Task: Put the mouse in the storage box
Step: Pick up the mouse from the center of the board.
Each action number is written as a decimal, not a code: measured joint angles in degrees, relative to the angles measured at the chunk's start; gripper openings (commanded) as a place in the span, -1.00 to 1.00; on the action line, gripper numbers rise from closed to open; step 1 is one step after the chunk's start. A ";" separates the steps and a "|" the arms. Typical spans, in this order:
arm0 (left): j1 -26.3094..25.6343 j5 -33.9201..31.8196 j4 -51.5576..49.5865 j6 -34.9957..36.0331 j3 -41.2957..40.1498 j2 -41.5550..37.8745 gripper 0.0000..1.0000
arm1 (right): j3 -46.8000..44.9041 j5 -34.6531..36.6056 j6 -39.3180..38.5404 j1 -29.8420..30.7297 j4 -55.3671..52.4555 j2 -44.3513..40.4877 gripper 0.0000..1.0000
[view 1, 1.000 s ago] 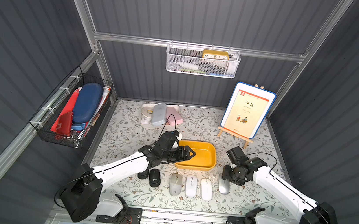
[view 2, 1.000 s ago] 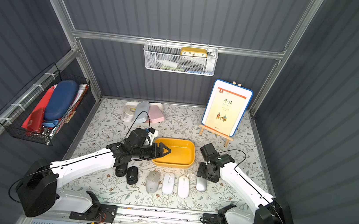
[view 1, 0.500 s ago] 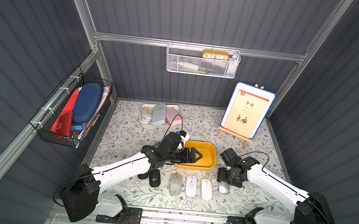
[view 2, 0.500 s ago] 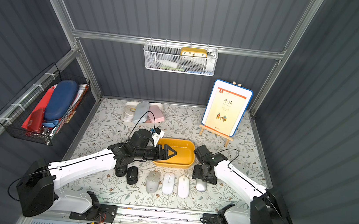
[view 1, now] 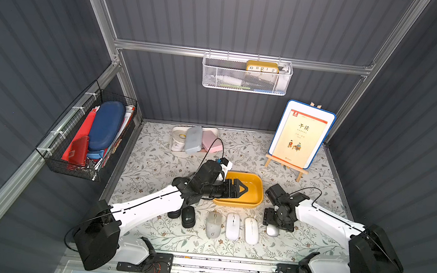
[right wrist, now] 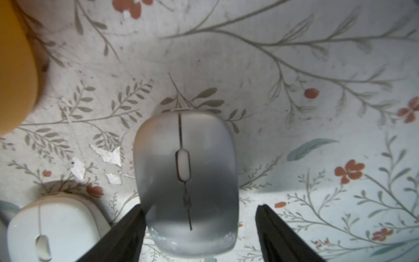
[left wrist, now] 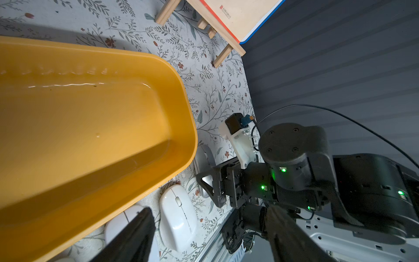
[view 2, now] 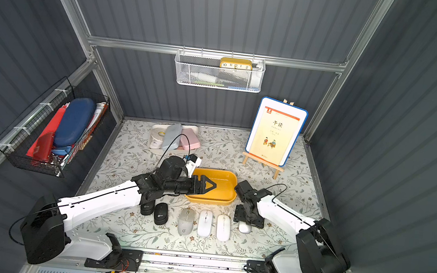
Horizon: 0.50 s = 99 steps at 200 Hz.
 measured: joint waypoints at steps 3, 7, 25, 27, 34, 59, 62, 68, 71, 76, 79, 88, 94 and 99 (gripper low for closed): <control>0.00 0.00 0.02 -0.02 0.00 0.00 0.62 | -0.04 -0.11 0.00 0.00 0.11 0.22 0.57; 0.00 0.00 0.00 0.00 0.00 0.00 0.62 | -0.07 -0.24 0.00 0.00 0.33 0.52 0.56; 0.00 0.00 0.00 -0.02 0.00 0.00 0.62 | -0.35 -0.79 -0.02 0.00 1.66 1.84 0.51; 0.00 0.00 0.00 0.00 0.00 0.00 0.62 | -0.39 -0.85 -0.02 0.00 1.77 1.90 0.50; 0.00 0.00 0.00 -0.02 0.00 0.00 0.62 | -0.63 -1.14 -0.02 0.00 2.23 2.08 0.48; 0.00 -0.02 0.00 -0.02 0.00 0.00 0.62 | -1.16 -1.33 0.02 0.00 2.69 1.79 0.41; 0.00 -0.02 0.00 -0.02 0.00 0.00 0.62 | -1.16 -1.33 0.02 0.00 2.71 1.75 0.39; 0.00 -0.02 0.00 -0.02 0.00 0.00 0.62 | -1.18 -1.31 0.00 0.00 2.71 1.75 0.35; 0.00 -0.02 0.00 -0.02 0.00 0.00 0.62 | -1.20 -1.27 0.07 0.00 2.71 1.73 0.33; 0.00 -0.02 0.00 -0.02 0.00 0.00 0.62 | -1.20 -1.22 -0.11 0.00 2.73 1.75 0.30; 0.00 -0.02 0.00 -0.02 0.02 0.00 0.62 | -1.22 -1.16 0.04 0.00 2.73 1.75 0.28; 0.00 -0.02 0.00 -0.02 0.00 0.02 0.62 | -1.22 -1.09 -0.09 0.00 2.73 1.75 0.24; 0.00 -0.04 0.00 -0.02 0.00 0.02 0.62 | -1.22 -1.07 -0.20 0.00 2.73 1.75 0.21; 0.00 -0.07 0.00 -0.02 0.00 0.02 0.62 | -1.22 -1.07 -0.15 0.00 2.73 1.75 0.19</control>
